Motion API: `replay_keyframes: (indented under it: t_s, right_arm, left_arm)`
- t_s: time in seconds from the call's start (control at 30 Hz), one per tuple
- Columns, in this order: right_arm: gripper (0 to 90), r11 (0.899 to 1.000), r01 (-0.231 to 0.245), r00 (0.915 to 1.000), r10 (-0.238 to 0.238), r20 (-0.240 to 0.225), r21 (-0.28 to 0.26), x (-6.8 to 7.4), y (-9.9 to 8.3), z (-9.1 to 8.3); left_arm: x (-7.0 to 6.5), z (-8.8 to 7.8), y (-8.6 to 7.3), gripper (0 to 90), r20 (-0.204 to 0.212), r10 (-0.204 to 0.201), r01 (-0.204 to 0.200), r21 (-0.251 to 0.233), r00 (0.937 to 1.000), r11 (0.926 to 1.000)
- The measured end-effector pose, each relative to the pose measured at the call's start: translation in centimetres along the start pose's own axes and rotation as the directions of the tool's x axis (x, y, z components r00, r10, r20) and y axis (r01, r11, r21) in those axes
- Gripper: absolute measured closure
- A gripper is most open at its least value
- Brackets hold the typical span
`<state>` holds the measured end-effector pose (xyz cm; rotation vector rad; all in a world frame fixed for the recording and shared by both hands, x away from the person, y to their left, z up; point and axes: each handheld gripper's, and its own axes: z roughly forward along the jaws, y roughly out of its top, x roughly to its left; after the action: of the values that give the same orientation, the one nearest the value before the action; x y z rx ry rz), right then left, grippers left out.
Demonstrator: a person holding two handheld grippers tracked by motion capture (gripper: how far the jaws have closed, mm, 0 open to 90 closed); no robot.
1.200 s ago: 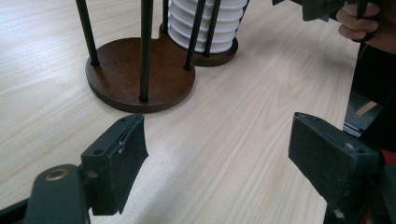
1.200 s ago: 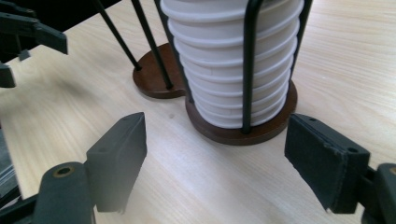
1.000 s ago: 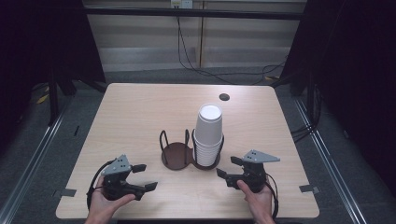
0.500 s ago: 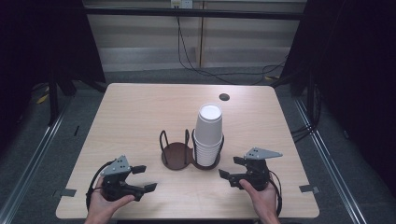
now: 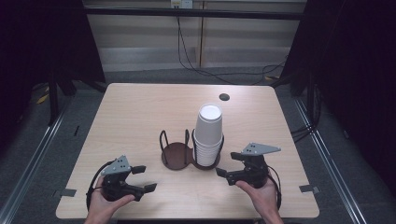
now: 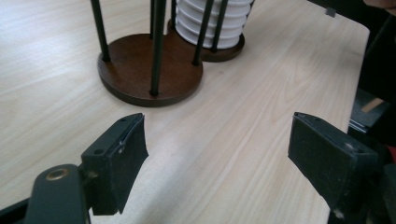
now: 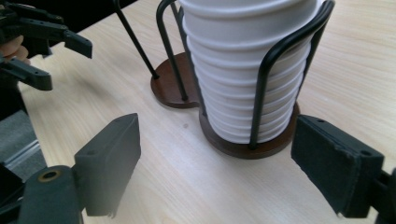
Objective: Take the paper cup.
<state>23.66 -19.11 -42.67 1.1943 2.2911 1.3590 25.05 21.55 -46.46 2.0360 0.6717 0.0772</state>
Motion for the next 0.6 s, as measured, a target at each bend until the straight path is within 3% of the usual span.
replay_keyframes:
  t_s: [0.03,0.27,0.37,0.6]
  right_arm:
    - [16.5,1.000,-0.004,1.0000,0.004,0.007,0.002,0.0,0.2,0.0]
    - [21.3,1.000,-0.018,0.9956,0.019,-0.092,0.007,0.0,1.0,-0.2]
    - [21.0,0.999,-0.023,0.9980,0.022,-0.060,-0.022,0.0,1.3,-0.6]
    - [30.4,0.998,-0.029,0.9980,0.025,-0.058,-0.056,-0.9,2.2,-0.9]
  left_arm:
    - [0.0,0.1,0.0,19.4,-0.002,-0.001,0.001,0.002,1.0000,1.0000]
    - [0.1,0.2,-0.1,19.4,-0.005,-0.002,0.002,0.010,1.0000,1.0000]
    - [0.0,0.2,-0.1,20.0,-0.001,0.007,-0.007,0.012,1.0000,0.9999]
    - [0.1,0.3,-0.1,20.4,-0.003,0.001,-0.001,0.014,1.0000,0.9999]
